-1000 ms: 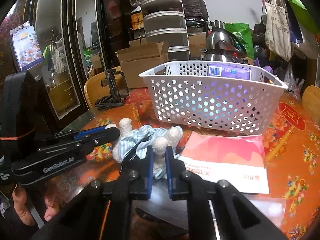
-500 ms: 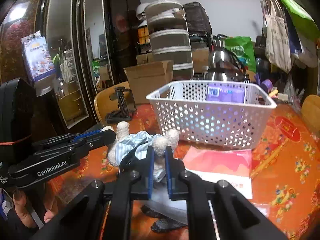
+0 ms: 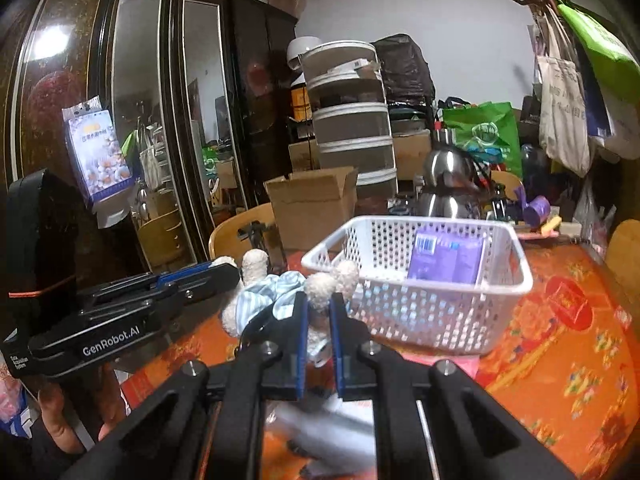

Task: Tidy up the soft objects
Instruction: 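Carry the socks into the basket with both grippers and open them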

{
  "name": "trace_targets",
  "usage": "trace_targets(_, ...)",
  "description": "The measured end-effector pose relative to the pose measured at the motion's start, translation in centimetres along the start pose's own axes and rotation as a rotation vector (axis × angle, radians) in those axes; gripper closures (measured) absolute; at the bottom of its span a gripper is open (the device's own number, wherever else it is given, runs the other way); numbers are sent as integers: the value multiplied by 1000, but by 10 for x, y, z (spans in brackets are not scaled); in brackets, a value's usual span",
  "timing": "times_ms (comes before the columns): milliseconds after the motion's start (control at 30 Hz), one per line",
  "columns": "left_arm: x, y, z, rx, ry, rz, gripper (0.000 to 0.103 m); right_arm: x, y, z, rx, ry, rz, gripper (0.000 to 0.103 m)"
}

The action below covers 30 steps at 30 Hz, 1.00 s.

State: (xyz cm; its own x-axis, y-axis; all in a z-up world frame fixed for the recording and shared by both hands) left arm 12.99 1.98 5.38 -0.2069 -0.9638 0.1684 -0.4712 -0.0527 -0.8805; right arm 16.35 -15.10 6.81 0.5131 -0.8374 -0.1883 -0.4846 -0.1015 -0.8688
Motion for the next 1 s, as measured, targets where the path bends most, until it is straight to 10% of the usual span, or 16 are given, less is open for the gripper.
trace_targets(400, -6, -113, 80, -57, -23, -8, 91, 52, -92, 79, -70, 38, -41, 94)
trace_targets(767, -52, -144, 209, -194, -83, -104, 84, 78, -87, 156, -118, 106, -104, 93)
trace_targets(833, -61, -142, 225, -210, -100, -131, 46, 80, -82, 163, -140, 139, -108, 84)
trace_targets(933, -70, -131, 244, -254, -140, -145, 30, 85, -72, 160, -149, 181, -119, 41)
trace_targets(1000, -70, -125, 243, -225, -175, -105, 27, 91, -69, 155, -134, 199, -112, 33)
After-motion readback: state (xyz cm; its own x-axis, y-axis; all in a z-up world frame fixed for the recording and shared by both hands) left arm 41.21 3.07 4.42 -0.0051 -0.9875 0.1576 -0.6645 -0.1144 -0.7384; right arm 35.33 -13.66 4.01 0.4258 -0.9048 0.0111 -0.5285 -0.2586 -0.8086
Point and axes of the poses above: each gripper's, at about its wrist camera, not at the fingertips, and z roughly the way its jaws point, x to its right, y to its underside, the point moved 1 cm from there along z, roughly the way its jaws point, and after that the axes turned 4 degrees about -x, right-handed, at the moved point
